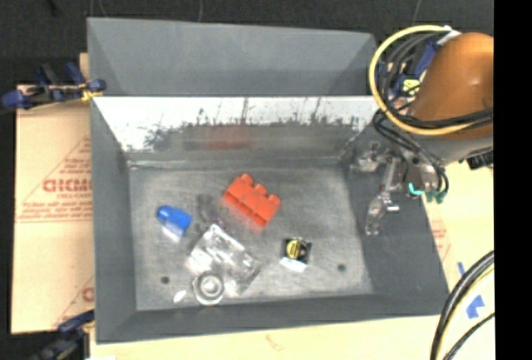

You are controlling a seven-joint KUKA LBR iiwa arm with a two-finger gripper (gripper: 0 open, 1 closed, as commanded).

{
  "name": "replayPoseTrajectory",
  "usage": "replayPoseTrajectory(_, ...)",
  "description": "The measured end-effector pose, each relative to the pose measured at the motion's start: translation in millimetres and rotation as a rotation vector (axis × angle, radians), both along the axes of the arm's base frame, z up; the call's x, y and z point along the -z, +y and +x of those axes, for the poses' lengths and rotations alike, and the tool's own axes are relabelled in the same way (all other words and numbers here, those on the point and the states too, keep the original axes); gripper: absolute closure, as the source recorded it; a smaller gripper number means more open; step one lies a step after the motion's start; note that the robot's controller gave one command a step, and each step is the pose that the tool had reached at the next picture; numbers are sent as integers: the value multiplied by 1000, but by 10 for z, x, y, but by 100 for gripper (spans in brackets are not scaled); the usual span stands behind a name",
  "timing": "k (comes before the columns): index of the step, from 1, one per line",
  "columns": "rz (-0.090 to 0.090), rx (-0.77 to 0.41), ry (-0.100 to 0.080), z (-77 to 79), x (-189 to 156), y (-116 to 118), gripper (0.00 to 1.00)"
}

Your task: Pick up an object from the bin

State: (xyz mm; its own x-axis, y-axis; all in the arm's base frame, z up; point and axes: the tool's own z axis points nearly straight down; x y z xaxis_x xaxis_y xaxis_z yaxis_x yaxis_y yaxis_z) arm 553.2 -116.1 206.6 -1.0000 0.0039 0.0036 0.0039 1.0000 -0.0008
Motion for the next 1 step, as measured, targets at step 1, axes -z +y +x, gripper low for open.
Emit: replayPoseTrajectory(1,3,-491,-2,-3,1111,878,0)
